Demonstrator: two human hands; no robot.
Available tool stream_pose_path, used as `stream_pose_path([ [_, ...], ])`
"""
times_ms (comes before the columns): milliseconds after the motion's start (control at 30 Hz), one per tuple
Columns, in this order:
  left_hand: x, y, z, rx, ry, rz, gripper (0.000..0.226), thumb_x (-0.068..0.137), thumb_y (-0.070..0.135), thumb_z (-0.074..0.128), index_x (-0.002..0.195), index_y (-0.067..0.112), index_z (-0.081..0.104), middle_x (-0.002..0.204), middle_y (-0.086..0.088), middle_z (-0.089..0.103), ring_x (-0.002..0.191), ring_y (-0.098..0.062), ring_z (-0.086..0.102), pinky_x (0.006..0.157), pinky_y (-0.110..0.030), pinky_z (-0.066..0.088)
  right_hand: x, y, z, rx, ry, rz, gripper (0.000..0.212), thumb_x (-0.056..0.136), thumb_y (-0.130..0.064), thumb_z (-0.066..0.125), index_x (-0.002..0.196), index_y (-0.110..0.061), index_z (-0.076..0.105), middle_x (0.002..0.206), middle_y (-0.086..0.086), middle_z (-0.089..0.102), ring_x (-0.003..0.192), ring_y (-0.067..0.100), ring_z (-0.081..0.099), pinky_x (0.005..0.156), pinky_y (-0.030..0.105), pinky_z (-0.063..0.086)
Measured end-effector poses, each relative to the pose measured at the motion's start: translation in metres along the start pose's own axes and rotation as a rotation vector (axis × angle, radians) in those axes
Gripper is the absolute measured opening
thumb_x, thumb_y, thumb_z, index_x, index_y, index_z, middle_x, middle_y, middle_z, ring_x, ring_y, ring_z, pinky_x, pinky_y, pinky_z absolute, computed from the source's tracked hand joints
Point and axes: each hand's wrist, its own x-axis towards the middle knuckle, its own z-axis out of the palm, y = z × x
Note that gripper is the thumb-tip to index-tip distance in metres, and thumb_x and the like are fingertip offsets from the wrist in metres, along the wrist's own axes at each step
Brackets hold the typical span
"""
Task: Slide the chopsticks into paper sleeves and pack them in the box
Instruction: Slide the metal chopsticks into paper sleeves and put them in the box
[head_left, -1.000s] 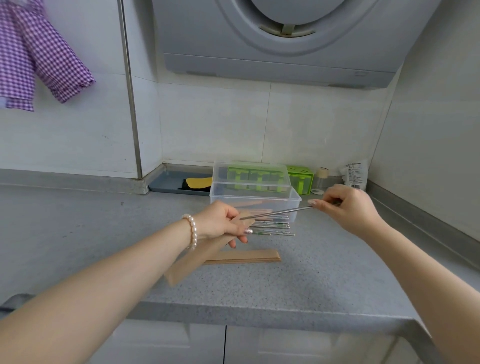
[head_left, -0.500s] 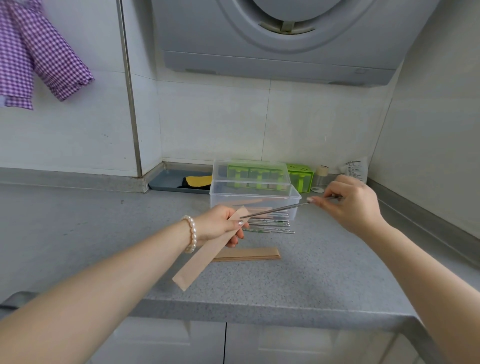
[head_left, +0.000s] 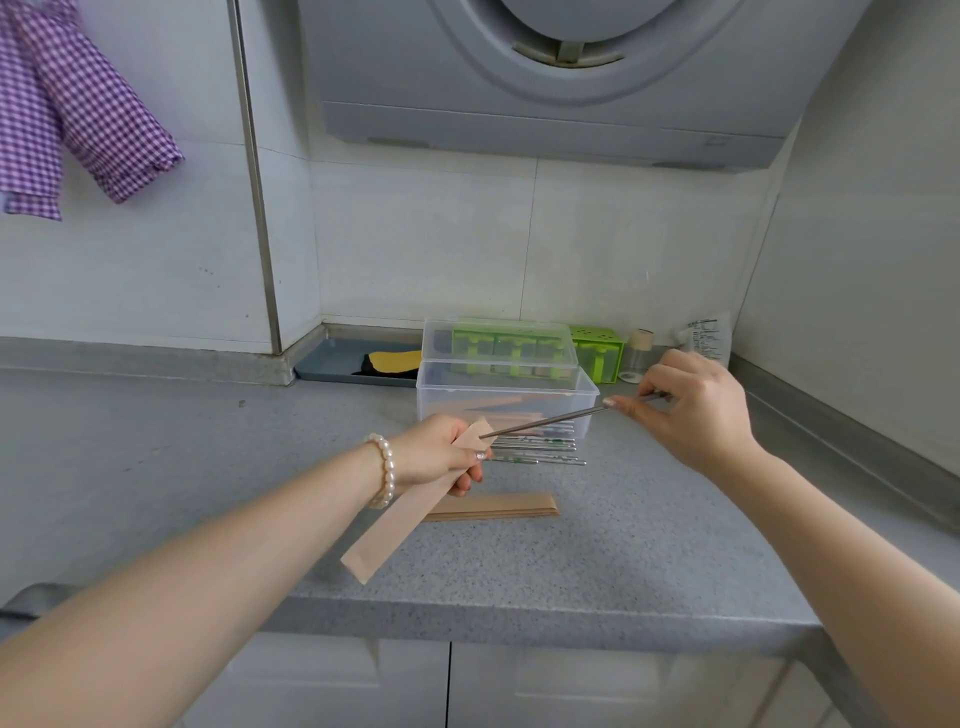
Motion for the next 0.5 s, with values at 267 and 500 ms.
stream_pose_path([
  [267, -0.006, 0.006, 0.001, 0.103, -0.151, -0.007, 0.025, 0.098, 0.018, 0.04, 0.092, 0.009, 0.062, 0.073, -0.002, 0.063, 0.056, -0.007, 0.058, 0.059, -0.02, 0.051, 0.006, -0.002, -0.003, 0.189, -0.304, 0.162, 0.031, 0.071, -0.036, 0.076, 0.059, -0.016, 0.056, 0.062, -0.004, 0.048, 0.061, 0.012, 0.043, 0.054, 0.021, 0.032],
  [500, -0.007, 0.005, 0.01, 0.106, -0.236, -0.025, 0.03, 0.101, 0.02, 0.034, 0.092, 0.005, 0.059, 0.08, -0.007, 0.07, 0.062, -0.01, 0.066, 0.066, -0.023, 0.055, 0.009, -0.021, 0.006, 0.312, -0.561, 0.268, 0.037, 0.085, -0.035, 0.063, 0.07, -0.002, 0.066, 0.069, 0.016, 0.059, 0.058, 0.016, 0.046, 0.057, 0.03, 0.035],
])
